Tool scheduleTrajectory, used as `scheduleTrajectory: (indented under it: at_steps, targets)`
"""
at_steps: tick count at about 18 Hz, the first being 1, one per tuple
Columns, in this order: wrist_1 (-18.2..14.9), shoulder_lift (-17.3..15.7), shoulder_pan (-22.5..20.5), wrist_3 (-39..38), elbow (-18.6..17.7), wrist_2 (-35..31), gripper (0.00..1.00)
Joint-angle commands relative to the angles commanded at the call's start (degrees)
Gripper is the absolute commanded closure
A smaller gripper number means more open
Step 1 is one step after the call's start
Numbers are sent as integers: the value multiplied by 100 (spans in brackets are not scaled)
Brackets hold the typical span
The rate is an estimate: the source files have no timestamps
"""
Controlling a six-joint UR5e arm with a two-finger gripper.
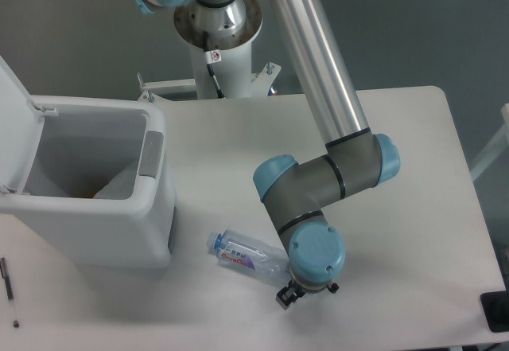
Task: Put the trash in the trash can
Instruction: 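Rotate the gripper and align it across the bottle's body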
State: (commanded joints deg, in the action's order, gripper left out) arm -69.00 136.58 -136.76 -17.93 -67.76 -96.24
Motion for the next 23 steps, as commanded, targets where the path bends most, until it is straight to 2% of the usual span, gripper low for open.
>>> scheduleTrajectory:
  at_steps: [7,10,17,23]
  targets:
    - [-9,0,0,-79,61,53,45]
    - [-9,-9,0,-97,79,53,48]
    - [9,-149,0,-9,219,106,49]
    - [70,-237,-70,368,465,219,49]
